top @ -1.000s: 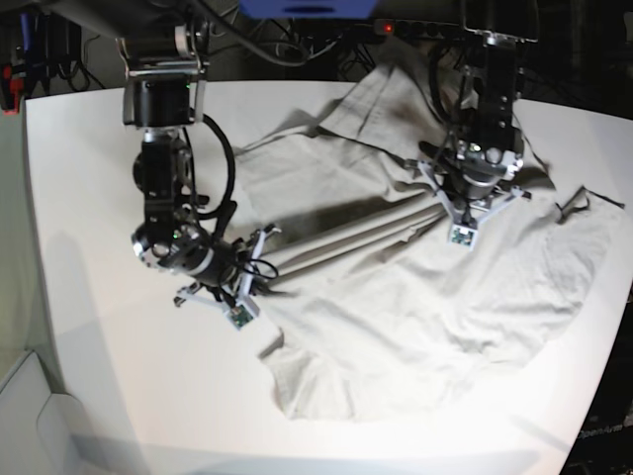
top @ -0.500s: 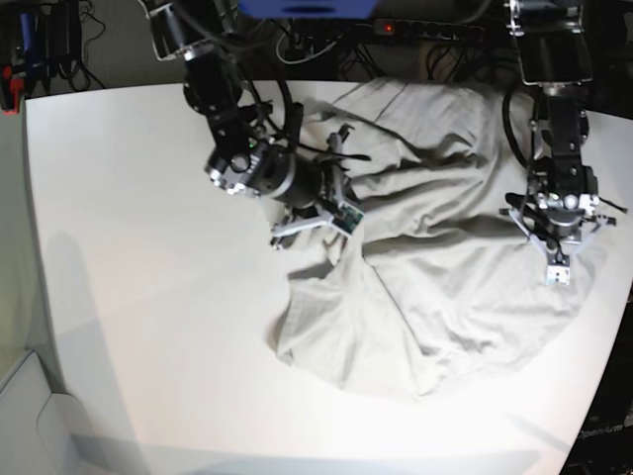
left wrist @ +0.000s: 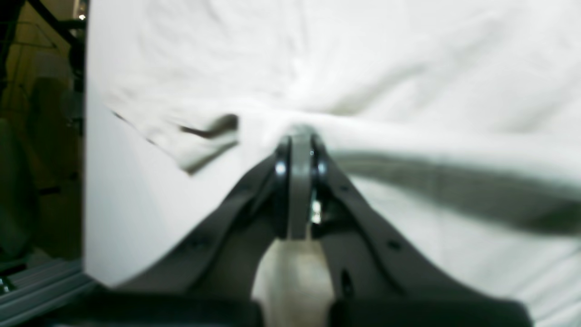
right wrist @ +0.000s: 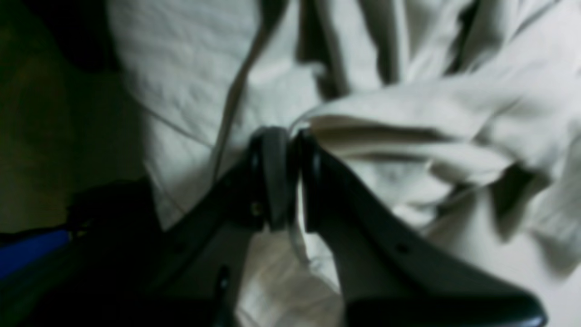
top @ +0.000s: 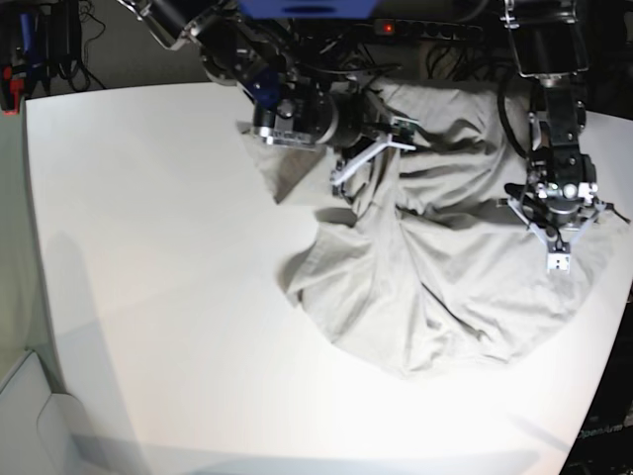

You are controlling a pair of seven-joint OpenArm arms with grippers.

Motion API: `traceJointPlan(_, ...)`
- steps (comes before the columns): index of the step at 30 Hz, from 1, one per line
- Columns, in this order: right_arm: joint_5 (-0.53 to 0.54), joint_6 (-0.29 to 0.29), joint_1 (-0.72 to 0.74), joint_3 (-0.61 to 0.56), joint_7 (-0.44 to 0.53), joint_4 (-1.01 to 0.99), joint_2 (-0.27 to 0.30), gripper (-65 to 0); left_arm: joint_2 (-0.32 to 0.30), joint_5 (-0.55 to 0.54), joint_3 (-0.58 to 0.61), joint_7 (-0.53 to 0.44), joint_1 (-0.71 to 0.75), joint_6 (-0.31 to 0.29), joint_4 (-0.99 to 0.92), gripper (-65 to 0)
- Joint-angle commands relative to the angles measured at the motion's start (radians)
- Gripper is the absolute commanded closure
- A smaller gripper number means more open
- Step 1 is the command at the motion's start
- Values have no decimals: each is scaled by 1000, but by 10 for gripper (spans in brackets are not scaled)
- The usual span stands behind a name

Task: Layout the t-shirt on the table in an organized manner, then fold the t-shirt properly
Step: 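Regrasp the shirt fabric with the right gripper near the collar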

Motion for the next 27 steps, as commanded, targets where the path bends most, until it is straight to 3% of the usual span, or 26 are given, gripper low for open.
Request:
traceJointPlan(1,7,3,22,8,21,45,-8,-144,-13,6,-4,-16,-18,6,20,-1)
traceJointPlan(7,7,3,33,10,21,145,59,-298,-12,4,-4,-16,-4,6,20,-1)
traceJointPlan(11,8,3,71,110,22,143,68,-363,-12,4,-4,-16,-4,6,22,-1)
traceJointPlan(18,11,3,212,308,22,50,25,-397,3,4,-4,-16,27,6,52,-1)
traceJointPlan(27,13,3,502,396,32,-418,-61,-397,65,4,-4,-10,71,6,129,-1)
